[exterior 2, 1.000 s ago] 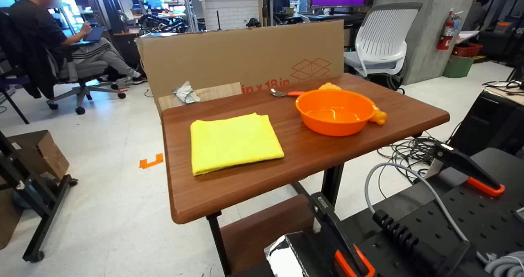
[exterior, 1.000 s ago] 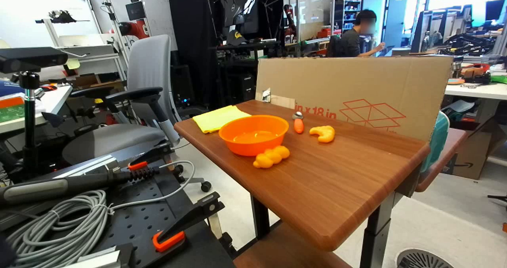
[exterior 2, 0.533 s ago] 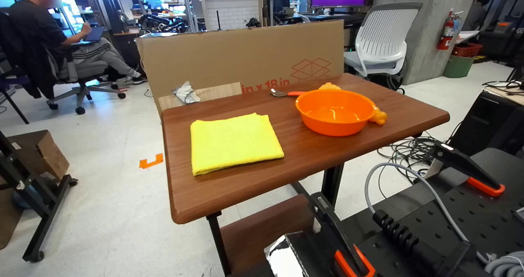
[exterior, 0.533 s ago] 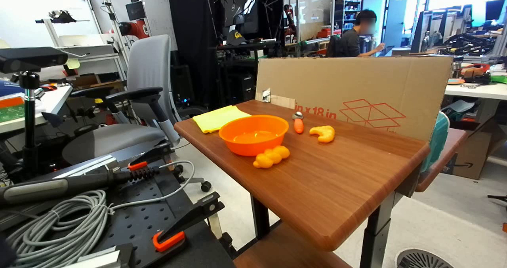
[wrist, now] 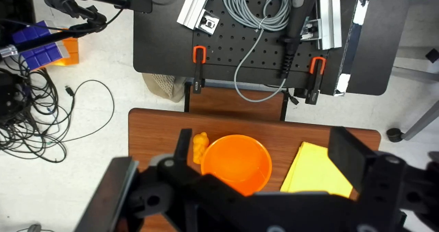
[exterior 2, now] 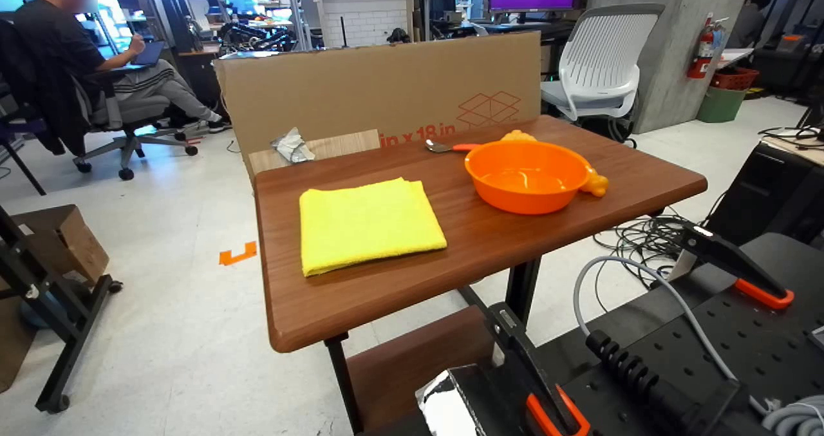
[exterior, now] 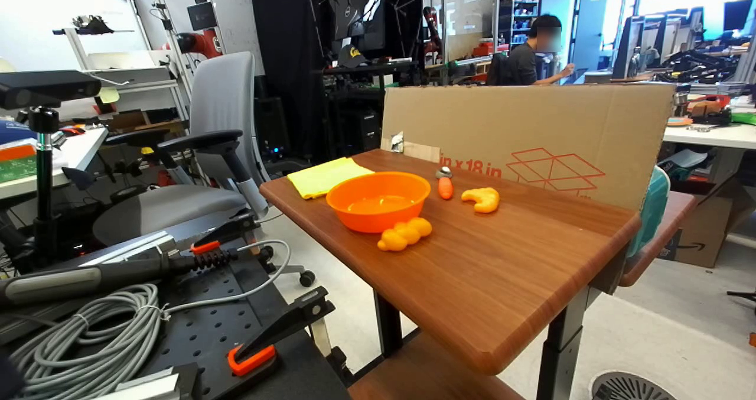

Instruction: Move the towel forward

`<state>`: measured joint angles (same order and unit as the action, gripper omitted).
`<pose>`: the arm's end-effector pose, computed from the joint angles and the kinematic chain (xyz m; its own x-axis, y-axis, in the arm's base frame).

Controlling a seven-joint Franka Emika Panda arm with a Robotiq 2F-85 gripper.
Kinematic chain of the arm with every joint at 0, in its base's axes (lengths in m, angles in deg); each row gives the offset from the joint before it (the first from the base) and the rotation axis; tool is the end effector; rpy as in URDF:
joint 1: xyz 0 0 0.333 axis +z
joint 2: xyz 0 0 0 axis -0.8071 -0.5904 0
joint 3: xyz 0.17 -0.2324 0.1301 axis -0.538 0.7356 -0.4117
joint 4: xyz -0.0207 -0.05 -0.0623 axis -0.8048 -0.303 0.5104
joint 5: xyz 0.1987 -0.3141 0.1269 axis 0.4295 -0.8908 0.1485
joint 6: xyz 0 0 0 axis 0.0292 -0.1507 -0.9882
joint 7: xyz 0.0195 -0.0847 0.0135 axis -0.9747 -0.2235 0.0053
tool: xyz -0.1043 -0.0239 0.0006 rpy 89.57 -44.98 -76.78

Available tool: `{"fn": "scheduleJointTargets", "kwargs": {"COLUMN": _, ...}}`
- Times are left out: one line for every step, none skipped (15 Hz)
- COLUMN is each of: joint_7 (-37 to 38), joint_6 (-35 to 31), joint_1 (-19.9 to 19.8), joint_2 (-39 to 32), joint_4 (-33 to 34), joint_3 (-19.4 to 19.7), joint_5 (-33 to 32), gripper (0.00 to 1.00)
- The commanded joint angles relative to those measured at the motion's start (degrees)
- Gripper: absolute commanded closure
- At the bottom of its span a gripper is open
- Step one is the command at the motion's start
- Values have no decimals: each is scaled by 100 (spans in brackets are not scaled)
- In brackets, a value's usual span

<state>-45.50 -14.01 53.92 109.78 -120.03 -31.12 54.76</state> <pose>0.3099 -0.0307 0.5569 0.9889 0.1319 -0.0684 0.1364 -0.9885 0.0655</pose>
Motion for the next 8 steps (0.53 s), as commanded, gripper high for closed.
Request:
{"fn": "scheduleJointTargets", "kwargs": {"joint_7": 267, "joint_6": -404, "joint_1": 117, "joint_2": -415, "joint_4": 17, "joint_3": -73, "joint_5": 266, "gripper": 0}}
{"fn": "scheduleJointTargets", "kwargs": {"joint_7": 384, "joint_6": -627, "joint_1": 128, "joint_2": -520, "joint_4": -32, "joint_3": -132, "joint_5": 357, "gripper": 0}}
{"fn": "scheduleJointTargets", "kwargs": {"joint_7": 459, "joint_6": -816, "joint_1": 151, "joint_2": -636, "joint_4": -74, "joint_3": -186, "joint_5": 435, "gripper": 0}}
{"fn": "scheduleJointTargets", "kwargs": {"joint_7": 550, "joint_6": -1048, "joint_1": 182, "joint_2": -787, "joint_4": -114, "joint_3": -252, "joint_5": 522, "gripper": 0}}
{"fn": "scheduleJointTargets", "kwargs": {"joint_7": 656, "joint_6": -1287, "joint_1": 199, "joint_2": -943, "joint_4": -143, "joint_3": -323, "joint_5": 601, "gripper": 0}}
{"fn": "scheduleJointTargets", "kwargs": {"joint_7": 761, "joint_6": -1498, "joint_1": 226, "joint_2": -1169, "joint_4": -142, "joint_3": -414, "joint_5": 650, "gripper": 0}}
{"fn": "scheduleJointTargets", "kwargs": {"joint_7": 856, "joint_6": -1732, "joint_1": 260, "joint_2": -1377, "joint_4": -150, "joint_3": -491, "joint_5": 700, "gripper": 0}}
{"fn": "scheduleJointTargets", "kwargs": {"joint_7": 955, "joint_6": -1929, "joint_1": 302, "joint_2": -1572, "joint_4": -145, "joint_3": -566, "joint_5": 754, "gripper": 0}}
